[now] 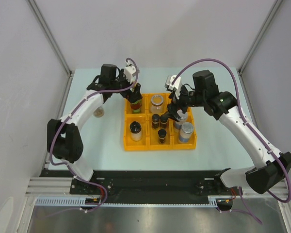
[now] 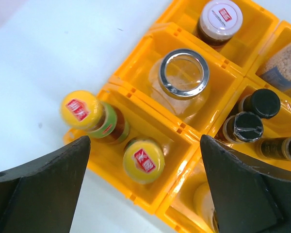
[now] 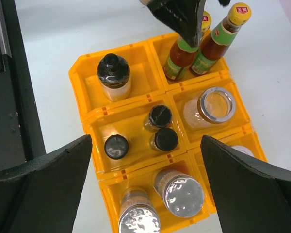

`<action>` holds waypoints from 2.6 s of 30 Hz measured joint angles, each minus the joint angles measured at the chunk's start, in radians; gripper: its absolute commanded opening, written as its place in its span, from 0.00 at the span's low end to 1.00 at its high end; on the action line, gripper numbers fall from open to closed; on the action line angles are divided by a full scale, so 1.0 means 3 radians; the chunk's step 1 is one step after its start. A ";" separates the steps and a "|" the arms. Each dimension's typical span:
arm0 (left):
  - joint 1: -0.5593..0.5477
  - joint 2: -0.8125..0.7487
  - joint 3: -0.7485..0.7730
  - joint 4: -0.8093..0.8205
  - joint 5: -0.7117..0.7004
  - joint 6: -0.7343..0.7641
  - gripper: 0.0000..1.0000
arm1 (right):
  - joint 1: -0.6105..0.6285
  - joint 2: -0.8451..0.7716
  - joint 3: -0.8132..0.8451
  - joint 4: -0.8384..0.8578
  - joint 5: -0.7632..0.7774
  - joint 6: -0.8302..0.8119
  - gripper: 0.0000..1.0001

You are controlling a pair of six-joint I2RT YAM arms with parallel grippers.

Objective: Organize the condiment bottles
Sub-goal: Place the bottle in the storage box, then pick up the bottle from the center of the board, then place the bottle in the storage box.

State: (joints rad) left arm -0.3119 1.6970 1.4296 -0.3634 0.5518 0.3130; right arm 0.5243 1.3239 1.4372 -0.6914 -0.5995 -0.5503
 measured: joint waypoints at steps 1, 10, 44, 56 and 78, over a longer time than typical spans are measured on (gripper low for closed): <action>0.0008 -0.0058 0.0005 -0.0022 -0.0039 0.0001 1.00 | 0.0000 0.0004 0.0000 0.0000 -0.0001 0.0000 1.00; 0.0552 -0.0676 -0.0066 -0.0192 -0.0281 0.0003 1.00 | 0.0027 0.0017 -0.0004 0.0001 0.0001 0.0000 1.00; 0.1450 0.0498 0.0165 -0.1188 -0.0947 0.0760 0.81 | 0.0263 0.0113 -0.0079 0.0011 0.0181 -0.0006 1.00; 0.1450 0.0515 0.0172 -0.1219 -0.0924 0.0797 0.00 | 0.0333 0.0191 -0.0093 0.0025 0.0169 -0.0006 1.00; 0.1342 -0.1219 -0.0318 -0.1748 -0.0252 0.0793 0.00 | 0.1371 0.1484 -0.0104 0.0800 0.1453 0.0451 1.00</action>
State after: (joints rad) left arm 0.0906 1.3312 1.3342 -0.8879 0.4763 0.5510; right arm 0.9356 1.7691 1.4059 -0.4515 -0.1635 -0.4149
